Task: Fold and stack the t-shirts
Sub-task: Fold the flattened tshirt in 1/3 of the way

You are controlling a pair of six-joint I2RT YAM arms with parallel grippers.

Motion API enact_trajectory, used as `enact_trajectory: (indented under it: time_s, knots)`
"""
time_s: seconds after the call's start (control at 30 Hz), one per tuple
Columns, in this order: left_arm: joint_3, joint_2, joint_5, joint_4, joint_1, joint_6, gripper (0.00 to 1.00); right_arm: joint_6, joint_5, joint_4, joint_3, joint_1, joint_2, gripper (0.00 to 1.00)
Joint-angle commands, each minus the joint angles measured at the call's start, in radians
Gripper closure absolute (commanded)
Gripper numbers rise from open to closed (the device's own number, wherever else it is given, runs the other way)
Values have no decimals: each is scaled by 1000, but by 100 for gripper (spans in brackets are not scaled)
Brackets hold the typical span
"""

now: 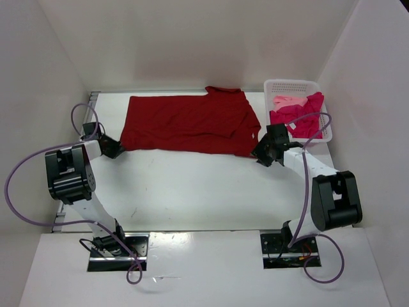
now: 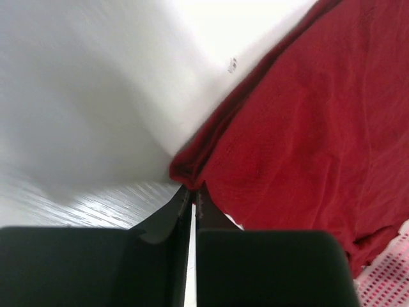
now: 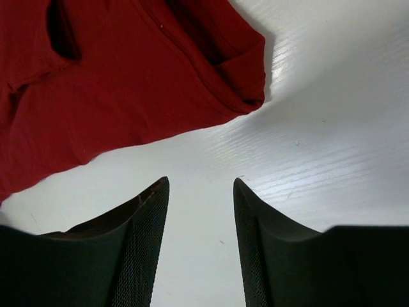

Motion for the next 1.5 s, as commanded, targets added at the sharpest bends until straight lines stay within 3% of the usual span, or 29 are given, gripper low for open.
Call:
enact_trajectory:
  time_s: [0.0,0.13,0.33,0.7,0.83,0.93,1.07,1.1,1.2,1.47]
  knots:
    - [28,-17,-40,-10,57,65,98,36,47,76,-32,-12,-25,48]
    - [15,-30,2,-56,141,131,100,54,47,108,-39,-12,28,45]
    - [-1,-54,-22,-90,180,156,100,63,58,145,-20,-14,99,41]
    - [-21,-64,18,-77,180,165,98,74,-18,252,-46,23,127,41]
    - [-21,-64,18,-77,180,165,98,62,-36,220,20,32,198,43]
    - [-30,-73,27,-77,180,165,98,62,-25,229,12,32,198,51]
    - [-30,-73,27,-77,180,165,98,83,2,220,11,32,198,75]
    - [-30,-73,27,-77,180,172,98,83,12,220,11,32,198,86]
    - [-30,-73,8,-96,180,174,98,103,47,175,11,32,165,98]
    - [-49,-169,-23,-206,180,215,98,122,97,-24,-93,32,-106,100]
